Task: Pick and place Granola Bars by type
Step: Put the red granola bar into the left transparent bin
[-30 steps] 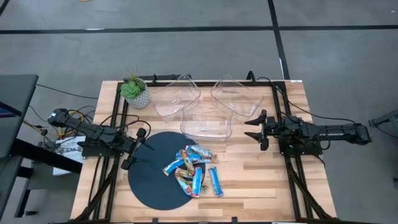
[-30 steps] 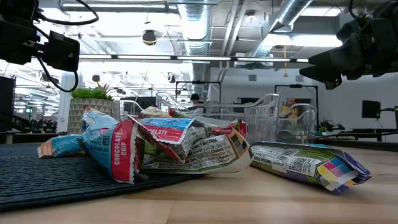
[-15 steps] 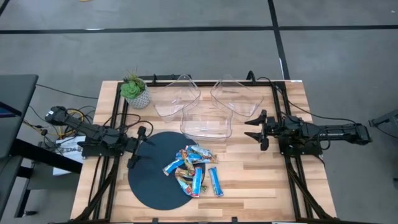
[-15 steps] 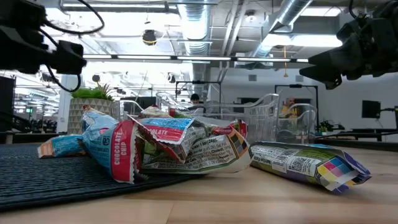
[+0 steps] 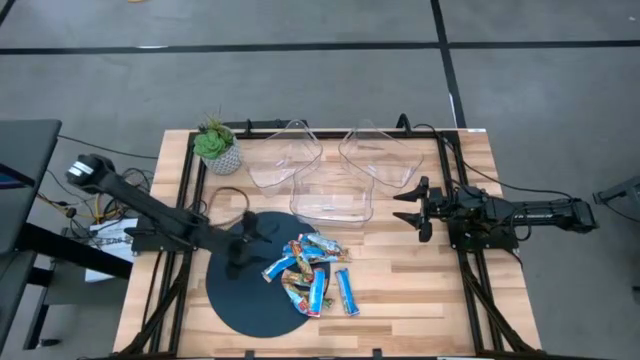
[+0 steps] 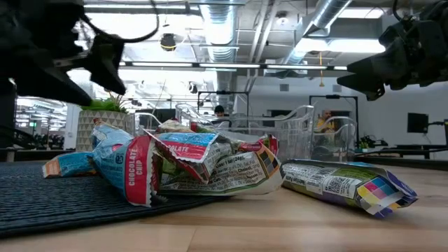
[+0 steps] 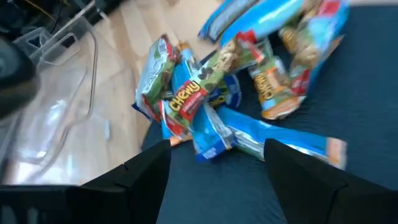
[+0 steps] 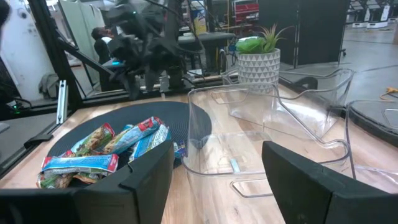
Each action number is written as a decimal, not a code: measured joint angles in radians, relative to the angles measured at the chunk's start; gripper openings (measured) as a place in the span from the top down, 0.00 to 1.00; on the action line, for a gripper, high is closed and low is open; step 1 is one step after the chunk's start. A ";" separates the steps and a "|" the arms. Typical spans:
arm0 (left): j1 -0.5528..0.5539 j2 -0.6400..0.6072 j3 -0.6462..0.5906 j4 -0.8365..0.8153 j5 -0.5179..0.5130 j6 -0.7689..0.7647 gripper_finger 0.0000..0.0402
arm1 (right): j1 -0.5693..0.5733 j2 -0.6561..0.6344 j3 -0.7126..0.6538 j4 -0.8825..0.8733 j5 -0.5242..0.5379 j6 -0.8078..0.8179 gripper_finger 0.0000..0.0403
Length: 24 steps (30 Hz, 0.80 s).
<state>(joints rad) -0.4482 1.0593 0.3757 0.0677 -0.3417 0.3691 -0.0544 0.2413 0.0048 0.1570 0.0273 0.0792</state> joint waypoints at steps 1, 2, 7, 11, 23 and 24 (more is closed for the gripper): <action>-0.007 0.061 0.031 0.000 -0.029 0.014 0.37 | 0.000 0.000 0.000 0.000 0.000 0.000 0.41; -0.012 0.117 0.063 0.000 -0.056 0.026 0.37 | 0.000 0.000 0.000 0.000 0.000 0.000 0.41; -0.030 0.359 0.208 0.012 -0.154 0.112 0.37 | 0.000 0.000 0.000 0.000 0.000 0.000 0.41; -0.036 0.481 0.305 0.023 -0.210 0.178 0.37 | 0.000 0.000 0.000 0.000 0.000 0.000 0.41; -0.025 0.598 0.386 0.008 -0.185 0.309 0.38 | 0.000 0.000 0.000 0.000 0.000 0.000 0.41; -0.021 0.598 0.386 -0.007 -0.178 0.316 0.38 | 0.000 0.000 0.000 0.000 0.000 0.000 0.41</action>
<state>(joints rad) -0.4689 1.6571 0.7612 0.0611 -0.5196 0.6850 -0.0547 0.2409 0.0048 0.1572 0.0269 0.0792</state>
